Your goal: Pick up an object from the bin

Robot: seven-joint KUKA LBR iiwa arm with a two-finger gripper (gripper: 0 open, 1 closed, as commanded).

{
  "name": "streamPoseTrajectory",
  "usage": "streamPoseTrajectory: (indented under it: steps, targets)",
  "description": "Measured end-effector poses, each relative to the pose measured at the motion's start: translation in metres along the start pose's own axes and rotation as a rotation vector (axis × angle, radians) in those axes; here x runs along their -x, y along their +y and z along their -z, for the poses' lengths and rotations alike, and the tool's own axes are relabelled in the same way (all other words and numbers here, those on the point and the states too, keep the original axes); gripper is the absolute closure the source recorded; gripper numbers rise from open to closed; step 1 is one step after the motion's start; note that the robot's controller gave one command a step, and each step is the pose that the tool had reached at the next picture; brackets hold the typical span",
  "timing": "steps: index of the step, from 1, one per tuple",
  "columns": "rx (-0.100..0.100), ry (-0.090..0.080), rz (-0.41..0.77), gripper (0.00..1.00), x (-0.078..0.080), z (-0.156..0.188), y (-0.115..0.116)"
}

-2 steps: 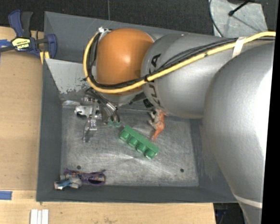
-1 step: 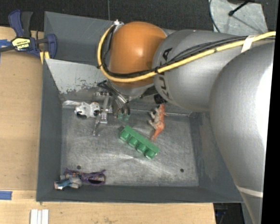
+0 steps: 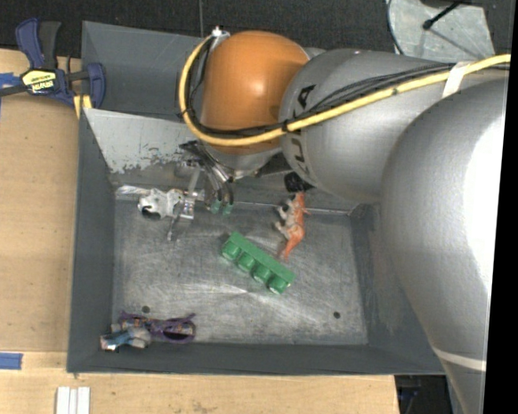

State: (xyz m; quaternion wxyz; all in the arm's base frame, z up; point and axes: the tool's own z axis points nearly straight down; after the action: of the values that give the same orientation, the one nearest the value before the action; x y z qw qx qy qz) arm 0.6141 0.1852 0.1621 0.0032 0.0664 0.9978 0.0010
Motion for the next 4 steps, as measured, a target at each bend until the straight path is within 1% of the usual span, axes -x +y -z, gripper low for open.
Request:
streamPoseTrajectory:
  steps: [1,2,3,4]
  targets:
    - [0.001,-0.003,0.107,0.00,0.002,-0.061,0.016]
    - [0.010,-0.007,-0.385,1.00,-0.005,-0.085,0.030]
    - [0.010,-0.007,-0.385,1.00,-0.005,-0.085,0.030]
    - [0.006,-0.003,-0.385,1.00,-0.007,-0.083,0.029]
